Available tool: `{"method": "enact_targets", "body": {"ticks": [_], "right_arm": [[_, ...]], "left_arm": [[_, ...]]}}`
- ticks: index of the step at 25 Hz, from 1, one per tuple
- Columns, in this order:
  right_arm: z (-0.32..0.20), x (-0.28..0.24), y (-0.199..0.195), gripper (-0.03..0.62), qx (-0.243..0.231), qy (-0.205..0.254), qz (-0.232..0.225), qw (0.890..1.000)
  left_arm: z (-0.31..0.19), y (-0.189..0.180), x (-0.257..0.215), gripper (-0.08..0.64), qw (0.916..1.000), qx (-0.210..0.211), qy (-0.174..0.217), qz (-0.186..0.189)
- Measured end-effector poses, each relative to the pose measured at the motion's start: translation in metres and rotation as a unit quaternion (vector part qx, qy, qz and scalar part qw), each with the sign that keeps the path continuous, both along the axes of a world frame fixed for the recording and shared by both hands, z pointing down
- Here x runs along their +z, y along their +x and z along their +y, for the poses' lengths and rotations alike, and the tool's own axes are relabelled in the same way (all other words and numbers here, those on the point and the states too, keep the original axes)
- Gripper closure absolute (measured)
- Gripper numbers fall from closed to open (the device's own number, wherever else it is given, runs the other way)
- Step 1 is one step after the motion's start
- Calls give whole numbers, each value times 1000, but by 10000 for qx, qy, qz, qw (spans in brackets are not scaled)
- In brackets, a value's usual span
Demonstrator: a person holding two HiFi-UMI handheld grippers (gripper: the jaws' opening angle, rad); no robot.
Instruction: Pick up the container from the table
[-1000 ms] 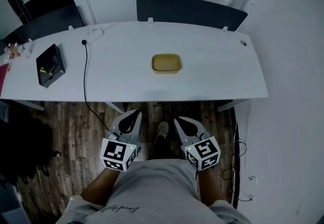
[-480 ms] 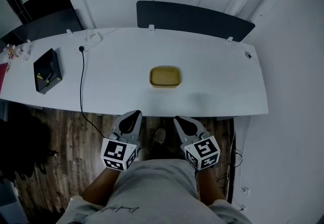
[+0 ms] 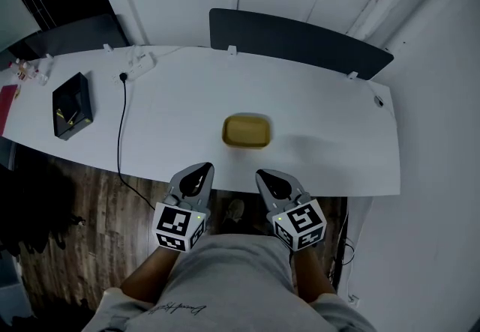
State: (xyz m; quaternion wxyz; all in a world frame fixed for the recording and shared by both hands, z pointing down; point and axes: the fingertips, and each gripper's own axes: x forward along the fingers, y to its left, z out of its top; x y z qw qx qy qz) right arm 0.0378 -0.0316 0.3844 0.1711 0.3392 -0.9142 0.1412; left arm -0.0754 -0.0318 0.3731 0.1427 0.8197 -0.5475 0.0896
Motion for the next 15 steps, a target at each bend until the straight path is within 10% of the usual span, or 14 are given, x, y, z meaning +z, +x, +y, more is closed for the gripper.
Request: {"method": "enact_targets", "body": {"ticks": [15], "right_arm": [[-62,7,13,577,-234,-64,-16,9997]], "left_arm": [[-54,13,-3,560,9997,-242,8,-3]]}}
